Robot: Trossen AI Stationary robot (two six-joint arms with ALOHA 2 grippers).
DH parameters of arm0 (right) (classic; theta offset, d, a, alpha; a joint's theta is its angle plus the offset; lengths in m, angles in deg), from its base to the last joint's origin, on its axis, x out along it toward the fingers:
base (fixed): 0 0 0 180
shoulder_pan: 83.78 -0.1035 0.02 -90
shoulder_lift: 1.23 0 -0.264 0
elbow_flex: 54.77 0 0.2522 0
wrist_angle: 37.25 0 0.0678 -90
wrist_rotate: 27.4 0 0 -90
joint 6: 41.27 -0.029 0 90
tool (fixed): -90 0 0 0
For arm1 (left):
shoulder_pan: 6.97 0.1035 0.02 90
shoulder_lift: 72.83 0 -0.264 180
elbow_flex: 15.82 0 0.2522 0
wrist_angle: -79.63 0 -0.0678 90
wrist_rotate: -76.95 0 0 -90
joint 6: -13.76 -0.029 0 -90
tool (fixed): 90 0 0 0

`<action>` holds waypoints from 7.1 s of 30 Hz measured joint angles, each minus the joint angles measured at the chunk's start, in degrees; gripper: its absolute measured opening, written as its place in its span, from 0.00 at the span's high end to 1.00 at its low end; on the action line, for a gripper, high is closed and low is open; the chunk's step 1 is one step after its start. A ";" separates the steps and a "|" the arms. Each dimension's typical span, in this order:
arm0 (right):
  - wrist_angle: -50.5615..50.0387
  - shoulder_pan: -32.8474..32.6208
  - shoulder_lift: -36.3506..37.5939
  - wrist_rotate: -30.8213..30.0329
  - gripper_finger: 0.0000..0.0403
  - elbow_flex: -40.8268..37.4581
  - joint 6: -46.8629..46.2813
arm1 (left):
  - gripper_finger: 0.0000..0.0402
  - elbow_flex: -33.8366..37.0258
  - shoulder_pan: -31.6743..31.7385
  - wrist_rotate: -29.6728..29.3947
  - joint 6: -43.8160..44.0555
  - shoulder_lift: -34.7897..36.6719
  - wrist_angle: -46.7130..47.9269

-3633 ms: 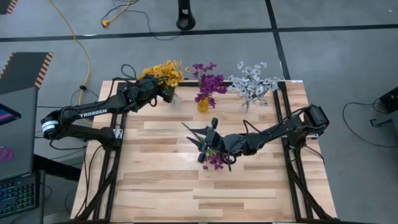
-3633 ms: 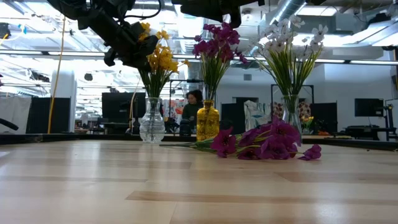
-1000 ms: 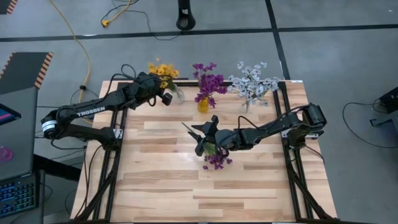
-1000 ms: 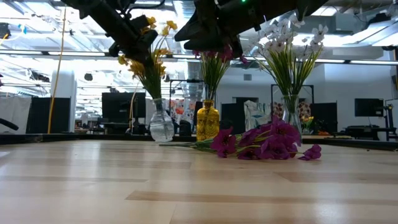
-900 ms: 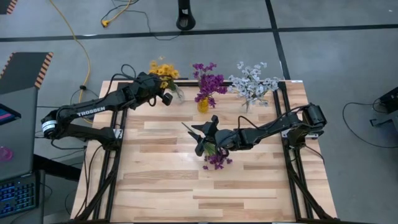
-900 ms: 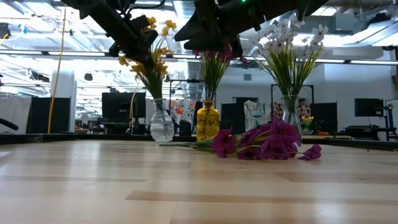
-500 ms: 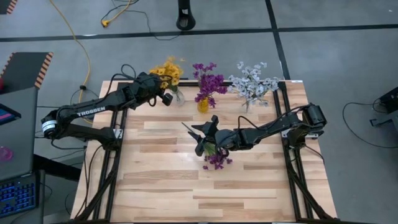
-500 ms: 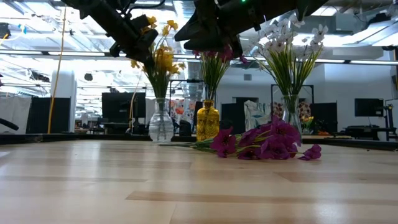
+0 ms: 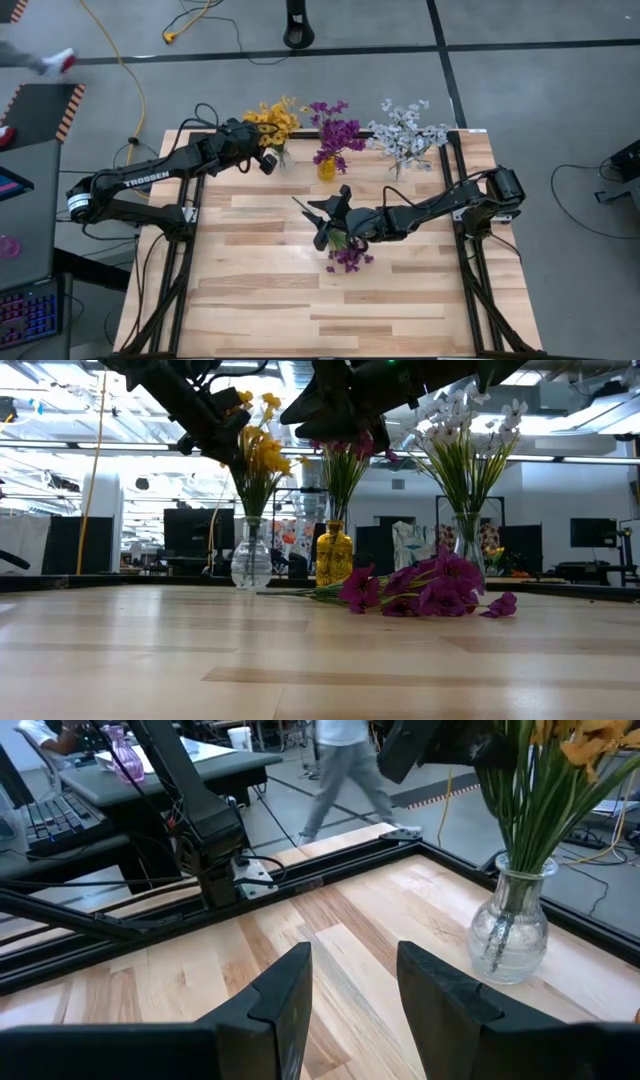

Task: Sort flowers into vase by color
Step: Put the yellow flowers into the left transparent vase, then put the purple flowers into the yellow vase

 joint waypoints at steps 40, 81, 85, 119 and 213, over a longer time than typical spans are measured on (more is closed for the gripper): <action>-0.56 -0.02 0.00 0.00 0.56 0.00 -1.54 | 0.55 0.11 -0.04 1.58 0.44 -1.88 0.09; -0.55 -3.63 0.11 0.00 0.56 0.00 -0.76 | 0.50 0.00 -0.02 12.83 -5.98 29.20 10.28; -1.64 -5.08 0.17 0.00 0.56 0.00 -0.78 | 0.50 -0.02 -0.02 22.03 -5.74 31.75 13.58; -42.71 -19.05 23.76 0.00 0.56 0.00 -4.92 | 0.50 3.82 -34.10 22.81 -12.57 -6.02 -16.82; -59.50 -18.67 25.20 1.49 0.56 -0.02 -14.90 | 0.80 -35.34 -28.87 13.56 -44.90 -57.46 14.82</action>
